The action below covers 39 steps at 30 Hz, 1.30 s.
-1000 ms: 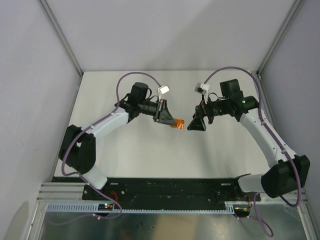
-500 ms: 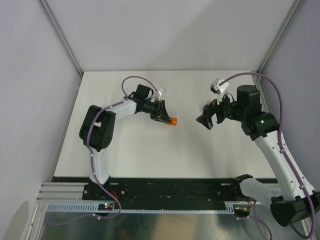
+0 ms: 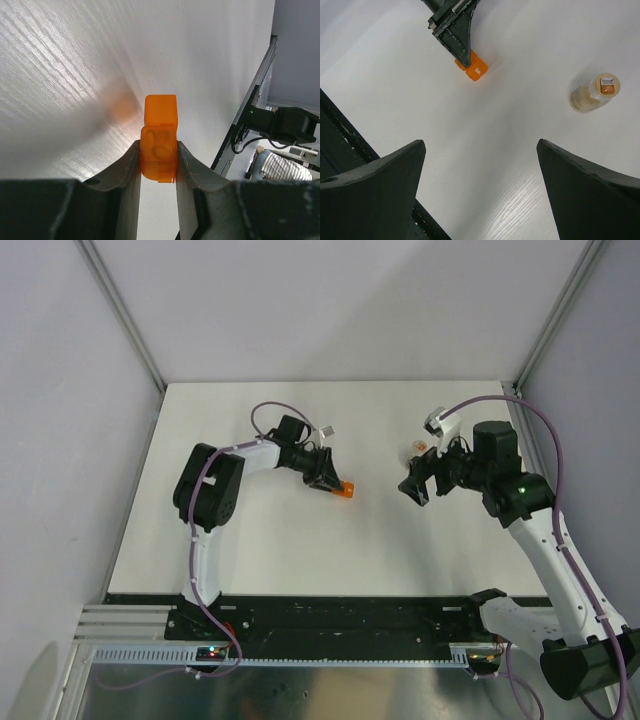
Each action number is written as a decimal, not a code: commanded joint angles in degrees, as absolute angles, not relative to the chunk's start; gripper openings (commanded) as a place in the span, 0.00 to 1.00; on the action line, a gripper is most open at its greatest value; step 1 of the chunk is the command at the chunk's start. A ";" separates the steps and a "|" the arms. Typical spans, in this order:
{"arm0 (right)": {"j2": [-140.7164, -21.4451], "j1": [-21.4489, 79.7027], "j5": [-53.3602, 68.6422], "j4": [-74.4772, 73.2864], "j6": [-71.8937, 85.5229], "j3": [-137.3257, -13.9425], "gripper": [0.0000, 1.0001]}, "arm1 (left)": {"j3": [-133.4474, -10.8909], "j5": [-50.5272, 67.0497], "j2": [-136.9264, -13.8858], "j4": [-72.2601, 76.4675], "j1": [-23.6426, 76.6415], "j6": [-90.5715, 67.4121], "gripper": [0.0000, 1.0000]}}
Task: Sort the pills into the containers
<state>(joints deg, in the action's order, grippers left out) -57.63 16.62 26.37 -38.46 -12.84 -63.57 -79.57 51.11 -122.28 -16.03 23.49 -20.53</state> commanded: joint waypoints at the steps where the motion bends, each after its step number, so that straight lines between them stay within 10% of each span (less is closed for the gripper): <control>1: -56.82 16.34 27.06 -37.85 -13.10 -62.97 0.99 | -81.00 50.71 -122.48 -16.17 22.66 -20.41 0.27; 39: -54.96 16.26 27.02 -35.48 -13.40 -58.97 0.99 | -79.82 48.23 -122.28 -17.87 21.40 -17.63 0.35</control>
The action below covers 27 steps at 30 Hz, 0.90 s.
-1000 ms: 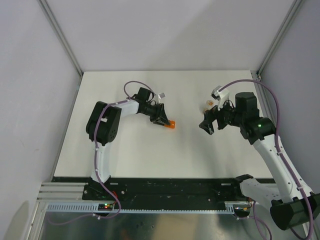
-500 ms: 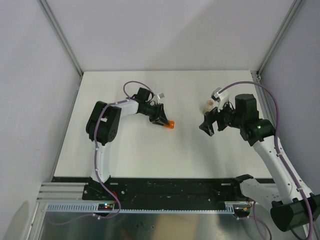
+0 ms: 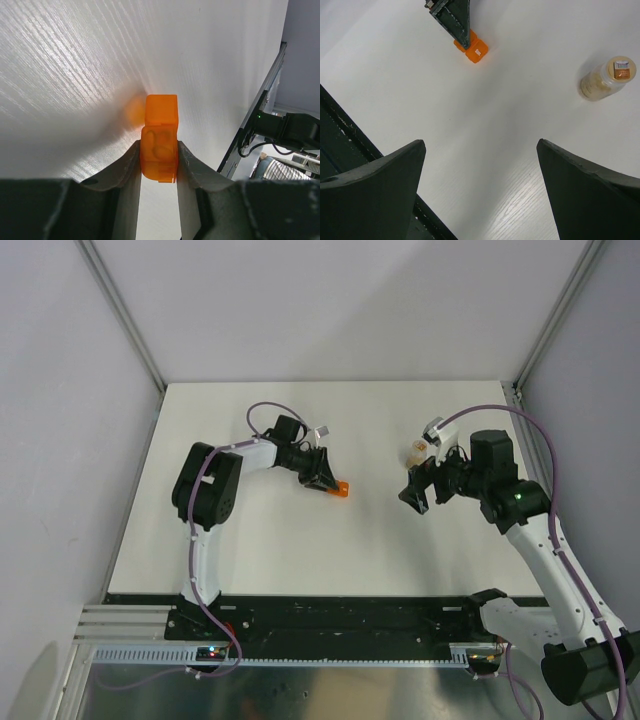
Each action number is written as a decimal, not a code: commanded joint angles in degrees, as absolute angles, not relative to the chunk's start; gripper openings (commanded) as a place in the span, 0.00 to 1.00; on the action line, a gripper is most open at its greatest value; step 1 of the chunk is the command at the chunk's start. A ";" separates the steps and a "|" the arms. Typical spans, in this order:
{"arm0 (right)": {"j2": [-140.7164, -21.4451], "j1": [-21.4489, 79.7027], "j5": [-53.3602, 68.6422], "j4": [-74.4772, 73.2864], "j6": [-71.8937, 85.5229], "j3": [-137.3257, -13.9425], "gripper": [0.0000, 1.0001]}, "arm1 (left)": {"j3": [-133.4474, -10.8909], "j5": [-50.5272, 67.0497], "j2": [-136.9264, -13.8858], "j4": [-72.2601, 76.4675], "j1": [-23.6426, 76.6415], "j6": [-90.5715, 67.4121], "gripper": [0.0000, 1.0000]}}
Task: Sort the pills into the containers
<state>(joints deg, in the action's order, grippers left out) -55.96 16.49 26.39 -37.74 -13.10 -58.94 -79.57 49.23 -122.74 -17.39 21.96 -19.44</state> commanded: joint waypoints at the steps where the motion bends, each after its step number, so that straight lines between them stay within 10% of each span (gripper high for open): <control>1: -55.12 16.26 27.05 -35.45 -13.38 -58.93 0.99 | -79.68 48.33 -122.23 -17.90 21.38 -17.60 0.35; 11: -56.01 16.23 27.49 -35.08 -13.44 -58.84 0.99 | -78.42 48.06 -121.32 -18.29 20.91 -16.41 0.34; 19: -56.65 16.23 27.84 -35.10 -13.40 -58.85 0.99 | -77.98 49.14 -119.66 -18.84 20.84 -14.13 0.03; 27: -58.16 16.26 33.00 -32.96 -14.54 -58.81 1.00 | -77.25 57.03 -112.43 -18.87 20.84 -13.90 0.00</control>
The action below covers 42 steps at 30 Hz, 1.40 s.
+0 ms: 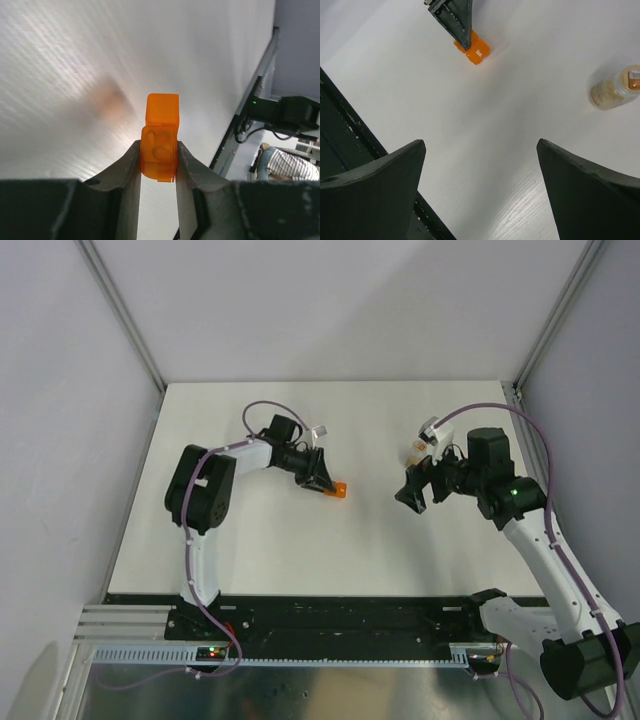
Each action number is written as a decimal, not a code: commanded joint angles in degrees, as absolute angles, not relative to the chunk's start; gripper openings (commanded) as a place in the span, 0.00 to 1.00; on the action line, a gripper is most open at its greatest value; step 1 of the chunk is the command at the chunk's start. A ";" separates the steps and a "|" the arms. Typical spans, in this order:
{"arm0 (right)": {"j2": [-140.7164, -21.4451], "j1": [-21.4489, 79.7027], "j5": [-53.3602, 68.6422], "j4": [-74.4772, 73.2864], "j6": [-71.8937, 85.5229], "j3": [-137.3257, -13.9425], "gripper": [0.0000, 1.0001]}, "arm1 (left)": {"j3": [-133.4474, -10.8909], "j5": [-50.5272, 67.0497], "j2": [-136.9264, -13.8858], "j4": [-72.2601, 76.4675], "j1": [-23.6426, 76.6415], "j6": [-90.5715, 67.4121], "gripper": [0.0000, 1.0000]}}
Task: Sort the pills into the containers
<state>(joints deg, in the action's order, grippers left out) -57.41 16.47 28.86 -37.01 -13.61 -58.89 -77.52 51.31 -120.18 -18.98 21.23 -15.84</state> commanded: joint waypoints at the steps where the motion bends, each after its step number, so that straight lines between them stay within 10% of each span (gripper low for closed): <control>1: -58.83 16.26 33.86 -32.03 -14.61 -58.85 0.99 | -76.99 58.35 -111.45 -18.89 20.88 -13.89 0.00; 24: -77.37 21.92 53.39 -26.35 -15.23 -63.15 0.92 | -72.51 67.13 -93.09 -18.84 30.63 -10.44 0.00; 42: -82.38 25.46 58.07 -30.79 -18.03 -66.09 0.39 | -72.98 64.51 -92.58 -18.85 33.33 -9.58 0.00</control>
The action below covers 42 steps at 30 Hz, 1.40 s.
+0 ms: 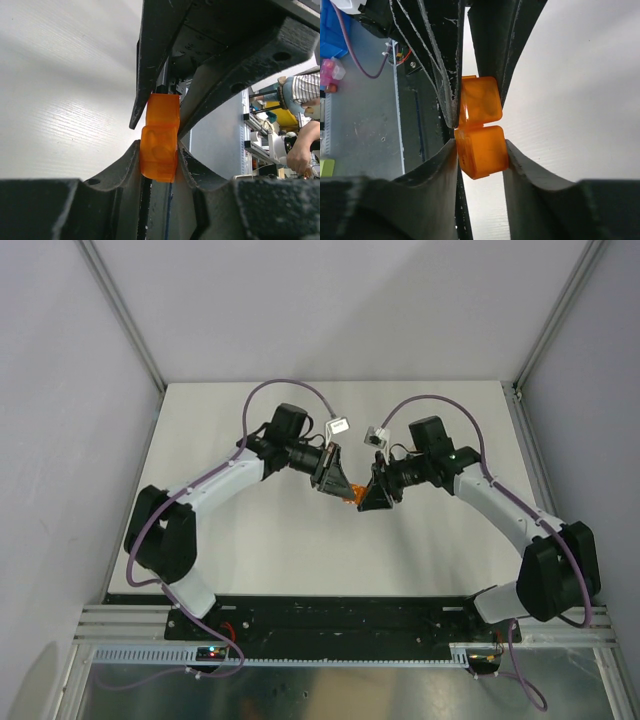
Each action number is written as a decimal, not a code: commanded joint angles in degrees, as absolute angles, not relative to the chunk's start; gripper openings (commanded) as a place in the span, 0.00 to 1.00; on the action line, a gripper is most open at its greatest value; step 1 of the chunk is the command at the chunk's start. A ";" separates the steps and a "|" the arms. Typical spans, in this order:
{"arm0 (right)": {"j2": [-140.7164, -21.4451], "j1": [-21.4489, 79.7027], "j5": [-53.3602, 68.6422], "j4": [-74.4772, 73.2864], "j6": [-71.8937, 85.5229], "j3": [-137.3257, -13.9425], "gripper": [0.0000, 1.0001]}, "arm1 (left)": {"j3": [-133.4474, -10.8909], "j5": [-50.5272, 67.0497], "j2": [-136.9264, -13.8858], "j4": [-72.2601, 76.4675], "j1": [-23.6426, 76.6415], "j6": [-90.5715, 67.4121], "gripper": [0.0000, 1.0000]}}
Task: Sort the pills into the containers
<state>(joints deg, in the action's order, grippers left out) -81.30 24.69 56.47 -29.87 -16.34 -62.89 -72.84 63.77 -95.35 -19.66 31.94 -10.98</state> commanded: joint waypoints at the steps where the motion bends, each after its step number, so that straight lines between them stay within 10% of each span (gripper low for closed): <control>1: -82.59 25.47 58.52 -31.17 -18.24 -66.27 0.35 | -72.96 64.25 -92.65 -18.83 33.45 -9.45 0.00; 8: -83.83 25.32 62.54 -34.25 -19.17 -67.78 0.02 | -72.94 61.41 -93.30 -18.85 33.91 -8.08 0.00; 18: -85.77 22.41 66.98 -34.78 -16.73 -68.27 0.00 | -72.92 59.74 -93.35 -19.30 33.85 -4.87 0.36; 29: -86.06 21.45 67.75 -35.61 -16.48 -68.44 0.00 | -72.56 58.06 -92.07 -23.14 33.92 1.59 0.53; 42: -86.31 21.05 67.43 -35.72 -16.46 -68.55 0.00 | -73.34 58.37 -92.96 -25.75 33.91 4.08 0.01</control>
<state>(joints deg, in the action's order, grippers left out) -86.63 21.30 64.95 -36.18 -16.99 -65.73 -72.84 58.89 -93.97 -24.64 33.65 1.48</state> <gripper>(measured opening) 0.308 0.292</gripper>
